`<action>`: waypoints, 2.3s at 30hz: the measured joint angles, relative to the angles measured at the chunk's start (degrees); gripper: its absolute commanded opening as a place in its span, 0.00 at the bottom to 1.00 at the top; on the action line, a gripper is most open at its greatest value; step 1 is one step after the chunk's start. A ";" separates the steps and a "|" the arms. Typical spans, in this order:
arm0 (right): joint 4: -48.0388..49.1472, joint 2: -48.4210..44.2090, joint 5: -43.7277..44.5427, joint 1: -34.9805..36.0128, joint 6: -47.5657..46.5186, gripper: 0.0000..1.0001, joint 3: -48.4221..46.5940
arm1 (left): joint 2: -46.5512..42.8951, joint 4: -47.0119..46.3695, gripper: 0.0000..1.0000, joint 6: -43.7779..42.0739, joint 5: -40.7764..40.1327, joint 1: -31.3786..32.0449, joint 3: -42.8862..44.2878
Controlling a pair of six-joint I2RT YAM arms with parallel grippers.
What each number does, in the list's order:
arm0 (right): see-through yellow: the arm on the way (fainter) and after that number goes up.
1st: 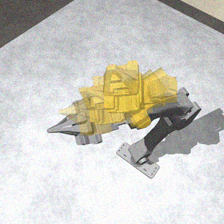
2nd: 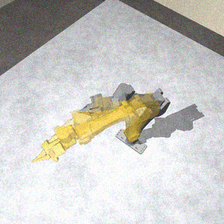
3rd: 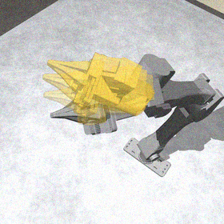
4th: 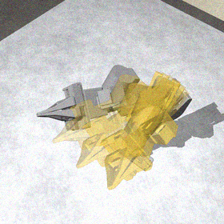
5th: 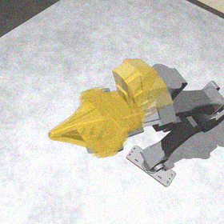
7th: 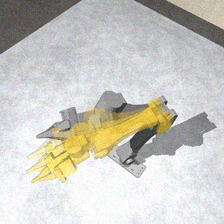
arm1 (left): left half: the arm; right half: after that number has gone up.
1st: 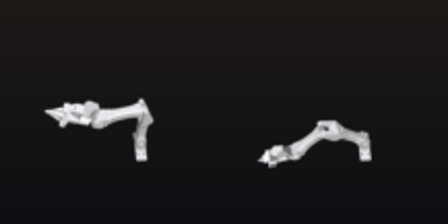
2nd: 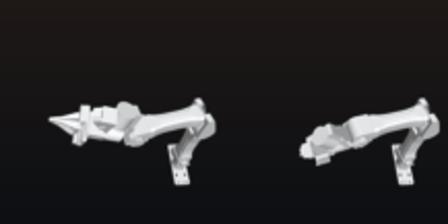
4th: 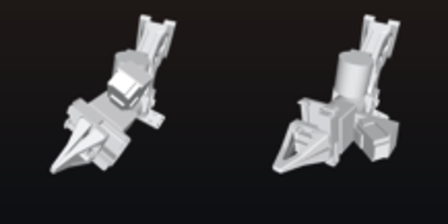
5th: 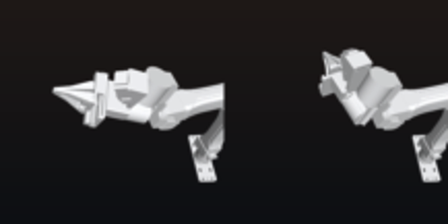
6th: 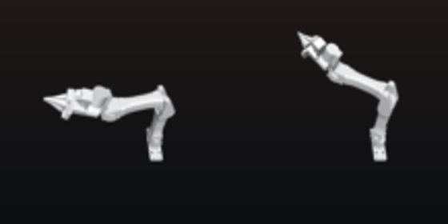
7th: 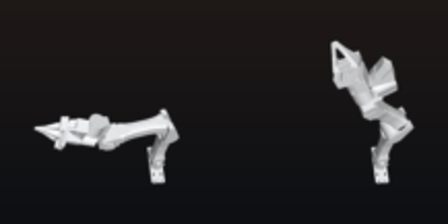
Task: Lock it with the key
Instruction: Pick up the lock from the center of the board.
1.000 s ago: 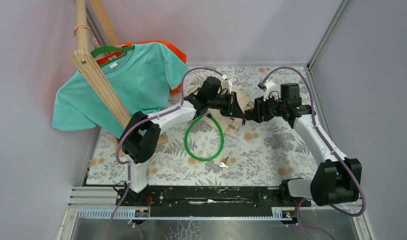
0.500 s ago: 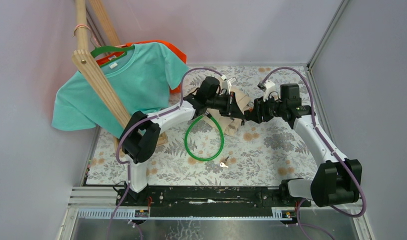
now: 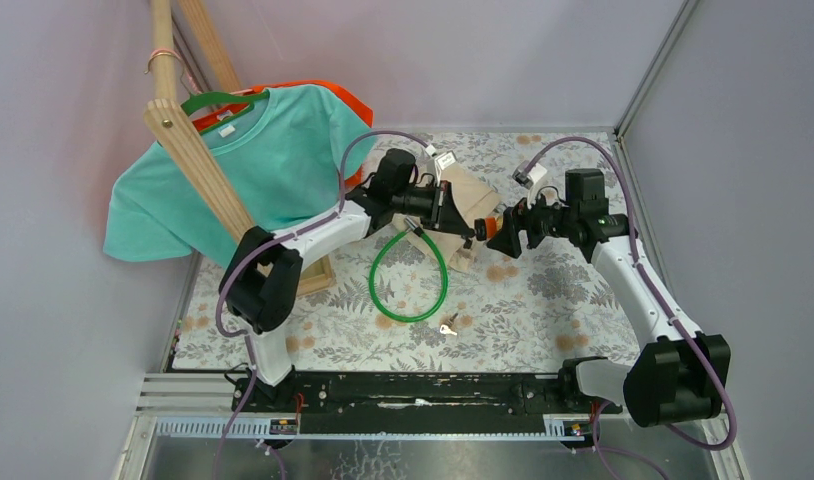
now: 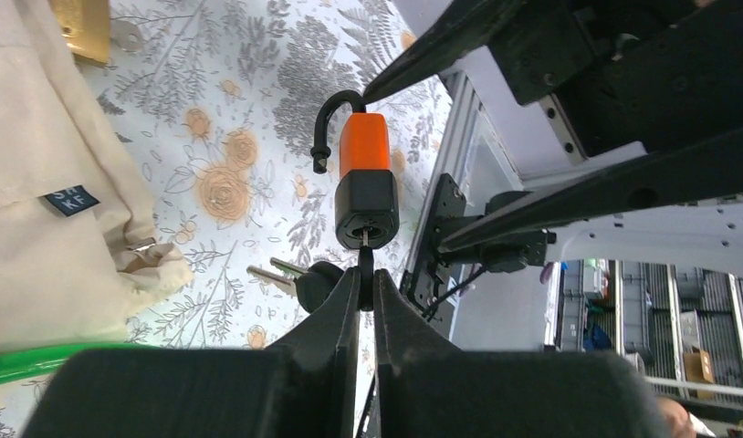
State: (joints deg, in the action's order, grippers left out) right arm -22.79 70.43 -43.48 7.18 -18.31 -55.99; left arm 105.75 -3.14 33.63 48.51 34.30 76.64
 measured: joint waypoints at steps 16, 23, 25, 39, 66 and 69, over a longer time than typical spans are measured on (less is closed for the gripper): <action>-13.66 -0.04 -6.19 0.00 -19.71 0.54 -2.32 | -7.48 -0.15 0.00 -4.33 8.70 -0.61 -4.00; -16.96 -0.33 -7.23 0.00 -23.02 0.32 -2.32 | -7.63 -0.26 0.00 -4.48 9.92 -0.61 -4.26; -17.35 -0.90 -7.21 0.00 -23.45 0.20 -2.32 | -7.63 -0.17 0.00 -4.72 10.10 -0.61 -4.26; -19.04 -2.99 -10.64 0.63 -22.14 0.00 -2.12 | -7.76 -3.26 0.29 -5.22 9.77 -1.62 -4.50; -16.39 -1.42 -14.73 1.05 -20.90 0.00 -3.30 | -10.38 -7.23 0.77 -10.27 11.23 -1.05 -8.87; -17.90 -0.72 -14.80 1.55 -21.90 0.00 -4.52 | -12.39 -2.82 0.82 -18.36 9.55 -0.96 -8.35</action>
State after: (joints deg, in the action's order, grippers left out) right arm -40.69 69.71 -58.28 8.73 -40.21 -60.51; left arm 93.36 -5.96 15.27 58.06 33.34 68.29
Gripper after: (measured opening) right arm 0.059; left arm 0.775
